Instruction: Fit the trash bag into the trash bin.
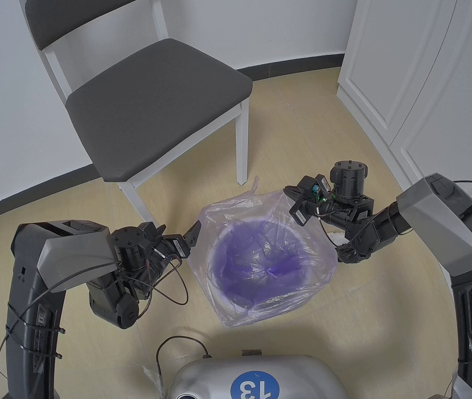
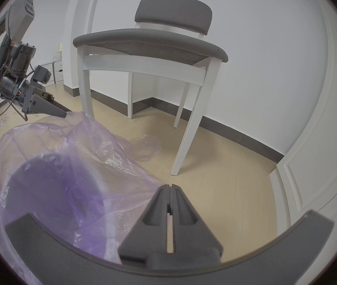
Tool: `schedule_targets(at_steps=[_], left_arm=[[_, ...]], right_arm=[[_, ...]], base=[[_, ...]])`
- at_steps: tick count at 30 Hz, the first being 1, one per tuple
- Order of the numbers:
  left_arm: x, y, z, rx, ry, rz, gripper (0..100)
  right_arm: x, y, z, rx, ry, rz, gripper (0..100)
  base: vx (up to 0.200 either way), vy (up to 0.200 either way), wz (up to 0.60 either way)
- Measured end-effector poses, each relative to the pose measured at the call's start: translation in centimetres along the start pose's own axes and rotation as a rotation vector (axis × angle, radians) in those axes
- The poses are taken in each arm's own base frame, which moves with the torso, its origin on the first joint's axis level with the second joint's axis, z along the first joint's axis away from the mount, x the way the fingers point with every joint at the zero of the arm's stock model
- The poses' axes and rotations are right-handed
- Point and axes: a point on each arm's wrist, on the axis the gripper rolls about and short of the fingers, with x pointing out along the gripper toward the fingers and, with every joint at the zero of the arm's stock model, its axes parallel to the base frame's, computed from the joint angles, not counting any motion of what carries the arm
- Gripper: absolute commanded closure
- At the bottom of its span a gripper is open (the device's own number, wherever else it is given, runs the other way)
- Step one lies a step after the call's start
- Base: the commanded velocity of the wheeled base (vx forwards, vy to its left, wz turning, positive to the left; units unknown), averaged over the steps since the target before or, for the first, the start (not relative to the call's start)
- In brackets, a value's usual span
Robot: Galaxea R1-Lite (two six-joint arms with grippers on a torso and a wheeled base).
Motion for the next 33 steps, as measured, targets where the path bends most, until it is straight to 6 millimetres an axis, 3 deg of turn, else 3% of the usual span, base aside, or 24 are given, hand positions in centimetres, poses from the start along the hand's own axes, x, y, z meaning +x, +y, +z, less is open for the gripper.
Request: schedule_targets(at_steps=[12, 13, 23, 33], left_arm=[[0.0, -0.2, 0.0, 0.002, 0.0, -0.005, 0], [0.0, -0.2, 0.0, 0.002, 0.0, -0.005, 0], [-0.1, -0.6, 0.3, 0.014, -0.008, -0.012, 0], [0.2, -1.2, 1.9, 0.17, 0.04, -0.049, 0]], right_arm=[[0.7, 1.1, -2.0, 0.011, 0.038, 0.023, 100], [0.7, 1.1, -2.0, 0.011, 0.038, 0.024, 0], [0.4, 0.9, -1.6, 0.017, 0.025, 0.016, 0], [-2.7, 0.4, 0.6, 0.053, 0.043, 0.011, 0]], base=[[0.0, 0.0, 0.0], [0.0, 0.0, 0.0], [0.0, 0.0, 0.0], [0.0, 0.0, 0.0]])
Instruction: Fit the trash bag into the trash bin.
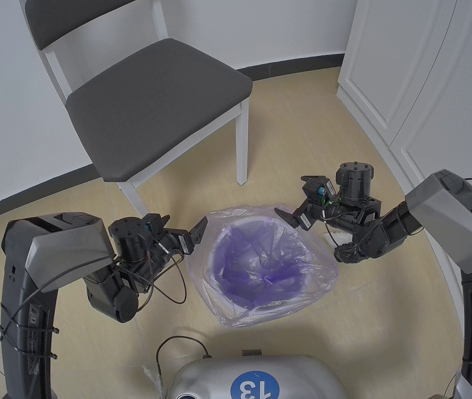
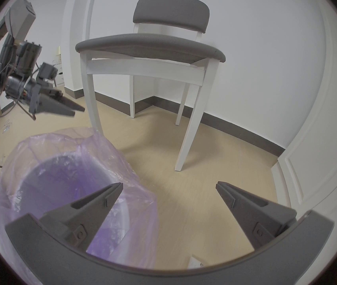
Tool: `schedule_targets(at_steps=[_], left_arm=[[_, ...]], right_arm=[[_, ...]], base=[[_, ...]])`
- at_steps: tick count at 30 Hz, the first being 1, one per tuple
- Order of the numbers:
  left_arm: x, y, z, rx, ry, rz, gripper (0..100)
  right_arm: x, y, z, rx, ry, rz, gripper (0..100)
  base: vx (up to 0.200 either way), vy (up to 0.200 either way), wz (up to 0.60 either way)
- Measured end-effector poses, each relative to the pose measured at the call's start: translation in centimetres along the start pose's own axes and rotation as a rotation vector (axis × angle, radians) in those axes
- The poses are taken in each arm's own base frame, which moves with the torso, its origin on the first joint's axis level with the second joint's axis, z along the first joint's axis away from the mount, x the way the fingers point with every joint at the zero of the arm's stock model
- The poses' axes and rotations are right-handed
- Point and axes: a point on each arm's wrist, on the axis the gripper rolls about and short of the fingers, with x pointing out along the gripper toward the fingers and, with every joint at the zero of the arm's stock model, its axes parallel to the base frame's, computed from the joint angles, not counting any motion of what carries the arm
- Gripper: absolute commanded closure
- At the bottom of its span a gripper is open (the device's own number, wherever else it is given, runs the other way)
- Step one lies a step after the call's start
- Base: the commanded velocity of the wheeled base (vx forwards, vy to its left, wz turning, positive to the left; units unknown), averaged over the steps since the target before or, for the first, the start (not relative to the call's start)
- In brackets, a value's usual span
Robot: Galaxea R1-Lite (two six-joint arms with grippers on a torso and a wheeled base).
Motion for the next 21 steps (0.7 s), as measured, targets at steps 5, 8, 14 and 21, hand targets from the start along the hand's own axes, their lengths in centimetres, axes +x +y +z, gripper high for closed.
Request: schedule_targets(at_steps=[5, 8, 14, 21], left_arm=[[0.2, -0.1, 0.2, 0.05, 0.105, 0.005, 0], [0.4, -0.3, 0.2, 0.083, 0.169, 0.005, 0], [1.2, -0.4, 1.0, 0.115, 0.173, 0.008, 0], [2.0, 0.2, 0.6, 0.117, 0.169, 0.021, 0]], right_arm=[[-2.0, 0.5, -0.2, 0.032, 0.083, -0.016, 0], [-3.2, 1.1, -0.8, 0.043, 0.16, -0.022, 0], [-5.3, 1.9, -2.1, 0.049, 0.27, -0.031, 0], [-5.7, 1.4, -2.6, 0.05, 0.3, -0.067, 0]], base=[[0.0, 0.0, 0.0], [0.0, 0.0, 0.0], [0.0, 0.0, 0.0], [0.0, 0.0, 0.0]])
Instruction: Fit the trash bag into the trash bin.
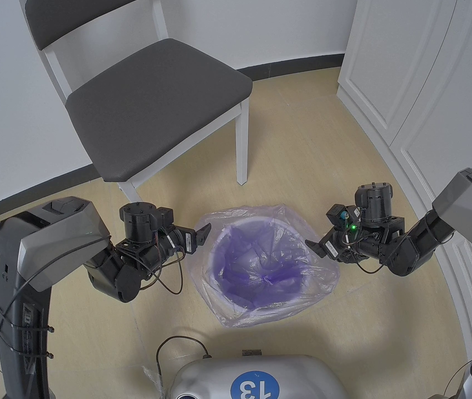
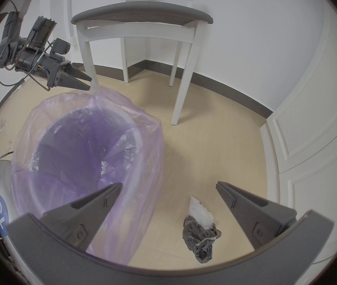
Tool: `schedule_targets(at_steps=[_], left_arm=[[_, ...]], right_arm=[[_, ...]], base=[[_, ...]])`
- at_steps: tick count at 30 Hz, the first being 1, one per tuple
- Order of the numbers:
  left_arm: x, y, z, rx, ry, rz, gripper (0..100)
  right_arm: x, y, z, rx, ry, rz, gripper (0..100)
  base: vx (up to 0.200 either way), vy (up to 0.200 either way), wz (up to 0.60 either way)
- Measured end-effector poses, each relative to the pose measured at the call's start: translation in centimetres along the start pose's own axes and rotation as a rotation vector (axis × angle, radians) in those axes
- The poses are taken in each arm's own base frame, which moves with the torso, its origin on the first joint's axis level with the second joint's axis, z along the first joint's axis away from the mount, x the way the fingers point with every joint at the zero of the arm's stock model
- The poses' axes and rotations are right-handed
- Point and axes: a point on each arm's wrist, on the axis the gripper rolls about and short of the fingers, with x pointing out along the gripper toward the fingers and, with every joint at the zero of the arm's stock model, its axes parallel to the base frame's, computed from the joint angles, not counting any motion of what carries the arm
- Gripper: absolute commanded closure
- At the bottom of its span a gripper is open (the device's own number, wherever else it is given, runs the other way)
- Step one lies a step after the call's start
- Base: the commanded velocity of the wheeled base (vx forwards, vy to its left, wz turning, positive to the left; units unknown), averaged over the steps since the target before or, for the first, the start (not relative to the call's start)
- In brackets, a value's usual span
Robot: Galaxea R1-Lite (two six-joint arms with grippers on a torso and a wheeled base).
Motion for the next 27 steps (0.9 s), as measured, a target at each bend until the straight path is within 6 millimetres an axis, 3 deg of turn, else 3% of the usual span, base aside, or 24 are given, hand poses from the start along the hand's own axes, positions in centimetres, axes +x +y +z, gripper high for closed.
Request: schedule_targets(at_steps=[10, 27], left_arm=[[1.5, 0.3, -0.4, -0.001, -0.003, 0.016, 0], [4.4, 1.5, -2.5, 0.004, 0.055, 0.061, 0]], right_arm=[[1.6, -1.3, -1.0, 0.019, 0.013, -0.065, 0], [5.2, -0.8, -3.9, 0.035, 0.044, -0.091, 0]], base=[[0.0, 0.0, 0.0], [0.0, 0.0, 0.0]])
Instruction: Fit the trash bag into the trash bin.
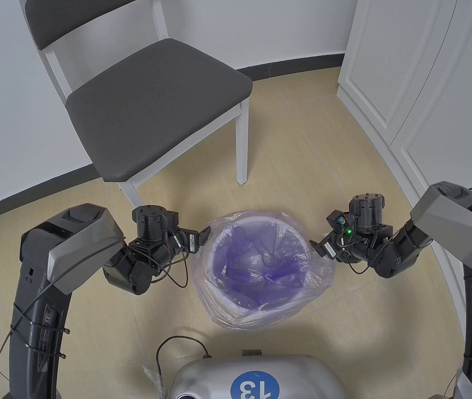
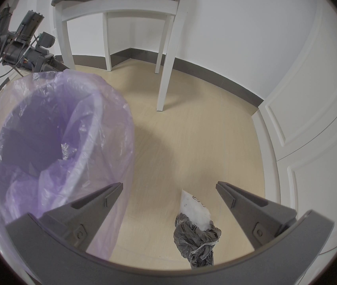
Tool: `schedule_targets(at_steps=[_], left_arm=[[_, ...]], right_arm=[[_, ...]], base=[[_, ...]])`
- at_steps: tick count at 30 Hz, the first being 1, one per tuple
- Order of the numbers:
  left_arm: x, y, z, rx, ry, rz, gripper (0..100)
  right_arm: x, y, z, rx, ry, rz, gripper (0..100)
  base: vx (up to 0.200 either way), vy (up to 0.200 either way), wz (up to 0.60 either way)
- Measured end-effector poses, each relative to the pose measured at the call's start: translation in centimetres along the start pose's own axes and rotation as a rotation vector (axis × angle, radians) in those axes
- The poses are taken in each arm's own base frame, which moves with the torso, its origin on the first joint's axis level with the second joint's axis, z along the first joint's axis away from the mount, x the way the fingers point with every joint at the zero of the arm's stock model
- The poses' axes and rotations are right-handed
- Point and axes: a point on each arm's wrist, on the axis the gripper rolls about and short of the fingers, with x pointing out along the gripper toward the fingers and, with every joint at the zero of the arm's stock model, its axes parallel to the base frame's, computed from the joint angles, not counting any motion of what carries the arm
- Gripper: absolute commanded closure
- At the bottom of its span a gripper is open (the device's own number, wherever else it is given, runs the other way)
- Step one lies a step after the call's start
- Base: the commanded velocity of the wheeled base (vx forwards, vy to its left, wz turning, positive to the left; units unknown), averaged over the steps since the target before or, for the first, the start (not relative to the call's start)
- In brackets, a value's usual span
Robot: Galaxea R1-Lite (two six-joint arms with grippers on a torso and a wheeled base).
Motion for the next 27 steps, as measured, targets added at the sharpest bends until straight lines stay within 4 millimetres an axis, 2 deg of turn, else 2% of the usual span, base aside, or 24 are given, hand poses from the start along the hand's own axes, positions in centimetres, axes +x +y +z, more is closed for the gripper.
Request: schedule_targets(at_steps=[5, 11, 20, 27], left_arm=[[0.5, 0.5, -1.2, 0.006, 0.012, 0.018, 0], [0.2, 0.7, -0.4, -0.001, -0.036, 0.043, 0], [-2.6, 0.9, 2.2, -0.017, -0.098, 0.049, 0], [-6.0, -0.1, 1.2, -0.014, -0.038, 0.018, 0]], right_arm=[[0.6, 0.2, -0.6, 0.004, -0.013, -0.009, 0], [0.0, 0.0, -0.1, 0.013, -0.041, -0.016, 0], [-4.4, 0.0, 1.5, 0.005, -0.059, 0.007, 0], [-8.1, 2.0, -0.3, -0.021, 0.006, 0.069, 0]], base=[[0.0, 0.0, 0.0], [0.0, 0.0, 0.0], [0.0, 0.0, 0.0], [0.0, 0.0, 0.0]])
